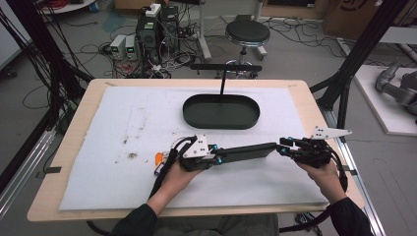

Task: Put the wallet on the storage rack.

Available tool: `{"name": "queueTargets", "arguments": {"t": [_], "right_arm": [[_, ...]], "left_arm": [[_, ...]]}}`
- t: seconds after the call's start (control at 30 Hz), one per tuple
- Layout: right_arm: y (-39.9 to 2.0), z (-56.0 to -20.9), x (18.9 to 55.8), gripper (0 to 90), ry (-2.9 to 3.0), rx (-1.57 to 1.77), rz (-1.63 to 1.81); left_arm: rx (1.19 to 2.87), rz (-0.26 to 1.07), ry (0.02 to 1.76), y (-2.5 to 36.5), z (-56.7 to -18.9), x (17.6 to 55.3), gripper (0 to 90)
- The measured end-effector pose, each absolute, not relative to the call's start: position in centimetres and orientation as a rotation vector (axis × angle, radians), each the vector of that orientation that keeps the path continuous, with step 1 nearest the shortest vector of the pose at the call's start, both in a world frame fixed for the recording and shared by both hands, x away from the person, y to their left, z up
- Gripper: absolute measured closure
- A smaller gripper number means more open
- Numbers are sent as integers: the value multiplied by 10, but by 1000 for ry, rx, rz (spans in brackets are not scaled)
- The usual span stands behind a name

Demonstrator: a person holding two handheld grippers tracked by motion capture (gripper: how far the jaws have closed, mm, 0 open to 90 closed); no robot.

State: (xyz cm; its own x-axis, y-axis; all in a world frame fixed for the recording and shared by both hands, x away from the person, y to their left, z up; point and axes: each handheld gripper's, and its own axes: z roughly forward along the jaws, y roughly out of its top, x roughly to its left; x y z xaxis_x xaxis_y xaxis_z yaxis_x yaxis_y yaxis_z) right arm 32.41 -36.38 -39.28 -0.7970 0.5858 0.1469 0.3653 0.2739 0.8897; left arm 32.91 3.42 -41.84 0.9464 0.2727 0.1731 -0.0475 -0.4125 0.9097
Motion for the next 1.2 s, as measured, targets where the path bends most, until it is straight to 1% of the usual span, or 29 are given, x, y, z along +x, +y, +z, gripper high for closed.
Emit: {"name": "queueTargets", "arguments": {"t": [0.03,0.13,0.17,0.2,0.23,0.33,0.43,0.53,0.6,0.63,0.67,0.7,0.73,0.77,0.8,0.87,0.9,0.93,1.0,1.1,1.2], "right_arm": [[-364,-390,323,561,2316,843,1570],[-363,-386,323,467,2299,809,1592],[-363,-386,323,467,2299,809,1592],[-360,-384,324,439,2310,789,1603],[-360,-384,324,439,2310,789,1603],[-349,-383,326,367,2334,739,1620],[-341,-382,326,353,2343,692,1622],[-329,-381,327,366,2389,626,1653],[-322,-381,328,419,2418,586,1659],[-318,-381,328,472,2427,556,1666],[-313,-380,327,546,2434,512,1662],[-313,-380,327,546,2434,512,1662],[-310,-380,327,586,2442,492,1665],[-309,-380,327,607,2449,479,1667],[-309,-380,327,607,2449,479,1667],[-308,-381,327,659,2465,447,1661],[-307,-381,326,706,2473,412,1659],[-307,-381,326,706,2473,412,1659],[-305,-380,324,742,2463,382,1664],[-304,-380,323,752,2454,377,1669],[-303,-380,321,762,2442,363,1668]], "left_arm": [[1950,328,166,41,-415,329,745],[1926,305,173,48,-411,328,747],[1910,290,174,51,-409,328,747],[1892,275,177,55,-407,328,748],[1870,262,177,58,-404,329,748],[1834,203,150,69,-392,329,749],[1829,181,133,72,-387,328,749],[1798,142,123,77,-384,328,749],[1796,114,115,80,-382,329,749],[1801,111,113,81,-382,330,749],[1806,113,108,83,-381,330,749],[1812,120,110,84,-380,330,749],[1807,102,110,88,-380,332,748],[1807,102,110,88,-380,332,748],[1807,99,110,89,-380,332,748],[1811,92,109,92,-380,333,747],[1808,94,111,94,-381,334,745],[1804,92,115,95,-381,334,745],[1801,102,113,97,-381,336,738],[1795,113,115,97,-381,335,733],[1793,131,129,98,-381,336,698]]}}
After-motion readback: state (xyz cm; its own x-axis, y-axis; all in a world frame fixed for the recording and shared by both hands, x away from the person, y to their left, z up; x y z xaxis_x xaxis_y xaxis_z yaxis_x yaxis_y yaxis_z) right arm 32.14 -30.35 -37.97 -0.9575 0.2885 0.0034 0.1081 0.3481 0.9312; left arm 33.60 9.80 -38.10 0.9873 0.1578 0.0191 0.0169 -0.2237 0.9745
